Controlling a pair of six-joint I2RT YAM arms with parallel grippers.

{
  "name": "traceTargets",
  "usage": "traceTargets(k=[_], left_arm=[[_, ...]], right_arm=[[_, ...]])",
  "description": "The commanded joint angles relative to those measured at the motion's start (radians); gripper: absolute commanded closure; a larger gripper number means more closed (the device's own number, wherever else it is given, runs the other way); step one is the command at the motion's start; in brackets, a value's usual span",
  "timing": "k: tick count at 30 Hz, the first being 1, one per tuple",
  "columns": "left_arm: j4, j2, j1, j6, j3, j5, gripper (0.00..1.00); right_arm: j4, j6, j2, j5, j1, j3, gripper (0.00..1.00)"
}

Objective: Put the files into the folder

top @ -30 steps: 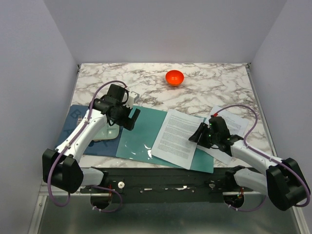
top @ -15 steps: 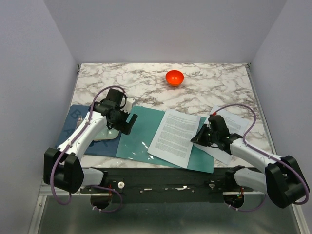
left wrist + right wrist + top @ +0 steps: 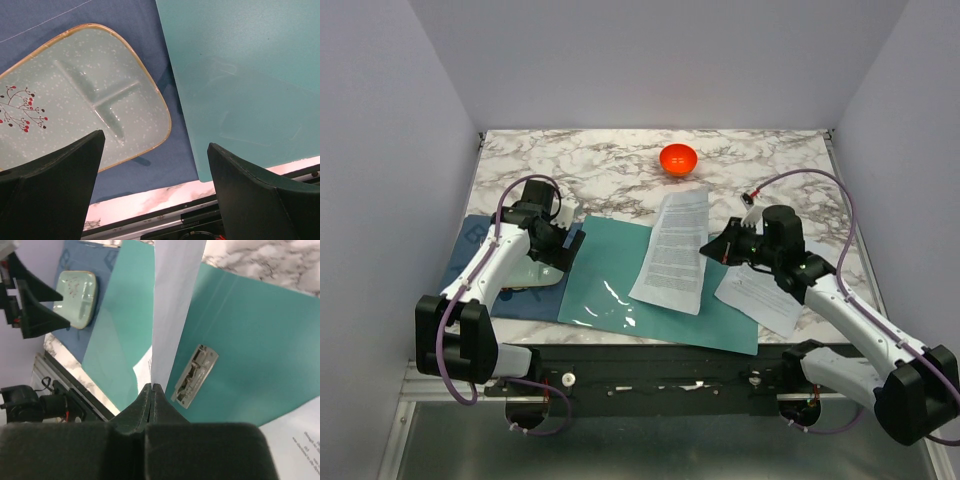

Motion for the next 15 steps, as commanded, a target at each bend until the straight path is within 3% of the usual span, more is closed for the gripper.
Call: traceTargets(k=[1, 7, 15], left_arm=[[0.011, 0.007, 0.014, 0.023, -0.017, -0.056, 0.02], [0.017, 0.005, 0.015, 0.017, -0.019, -0.046, 0.02], [0.017, -0.005, 0.020, 0.020, -0.019, -0.040, 0.02]], right_arm=[[-0.032, -0.146, 0.014, -0.121, 0.007, 0.084, 0.99], [-0.089, -0.261, 0.057, -0.087, 0.103, 0.203, 0.99], [-0.121, -0.291, 0.133, -0.078, 0.212, 0.253, 0.99]])
